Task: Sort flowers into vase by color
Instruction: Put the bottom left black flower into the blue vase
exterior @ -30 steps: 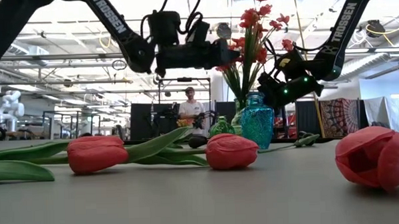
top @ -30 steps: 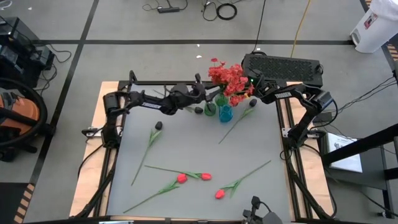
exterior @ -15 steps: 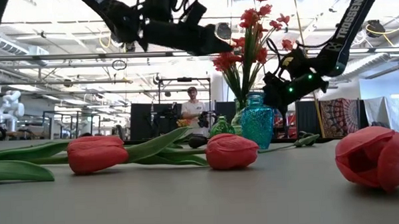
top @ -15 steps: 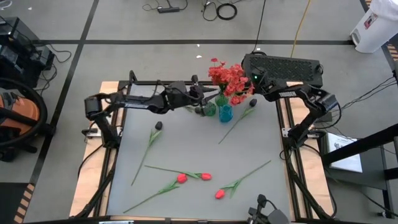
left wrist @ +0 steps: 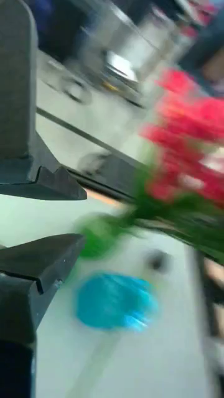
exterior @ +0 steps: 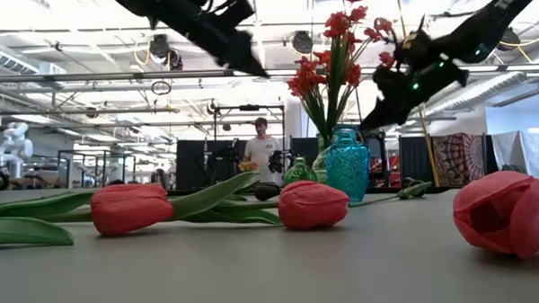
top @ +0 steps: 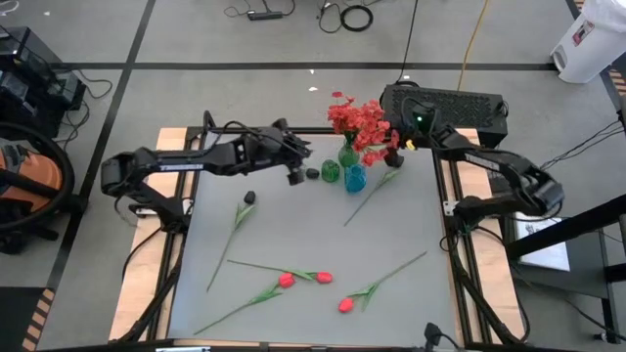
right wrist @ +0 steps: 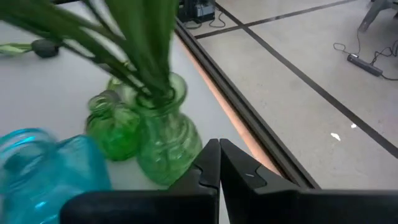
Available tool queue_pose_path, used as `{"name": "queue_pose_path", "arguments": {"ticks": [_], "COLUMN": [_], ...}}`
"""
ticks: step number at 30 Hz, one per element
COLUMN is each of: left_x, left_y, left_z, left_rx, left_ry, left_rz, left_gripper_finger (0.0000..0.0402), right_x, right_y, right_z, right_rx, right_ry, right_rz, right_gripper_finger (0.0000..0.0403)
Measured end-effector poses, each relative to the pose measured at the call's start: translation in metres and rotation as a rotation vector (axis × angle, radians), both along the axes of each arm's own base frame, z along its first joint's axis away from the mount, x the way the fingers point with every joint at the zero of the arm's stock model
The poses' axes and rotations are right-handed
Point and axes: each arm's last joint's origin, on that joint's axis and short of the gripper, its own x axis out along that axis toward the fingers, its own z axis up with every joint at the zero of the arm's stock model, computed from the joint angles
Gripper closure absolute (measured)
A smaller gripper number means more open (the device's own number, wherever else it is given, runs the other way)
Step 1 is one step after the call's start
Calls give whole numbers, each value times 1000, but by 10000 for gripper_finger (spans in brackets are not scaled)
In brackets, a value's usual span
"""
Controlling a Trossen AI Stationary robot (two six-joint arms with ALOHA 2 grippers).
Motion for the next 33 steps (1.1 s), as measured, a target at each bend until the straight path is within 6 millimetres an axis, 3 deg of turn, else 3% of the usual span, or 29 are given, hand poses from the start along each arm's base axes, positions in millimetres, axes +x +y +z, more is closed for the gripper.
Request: {"name": "queue_pose_path", "arguments": {"ticks": [6,20,33], "left_x": [-34,-82,-145], "left_y": [-6,-19,-37], "left_z": [6,26,-14], "left_rx": [4,-74,-177], "left_ry": [185,256,199], "left_rz": [147,208,300], "left_gripper_finger": [297,297,297], "right_x": [-14,-29,-27], "right_y": [20,56,62], "right_z": [18,42,45], "right_rx": [2,25,42], "right_ry": [20,-11,-37], "right_rz": [-19,8,15], "right_gripper_finger": [403,403,403]}}
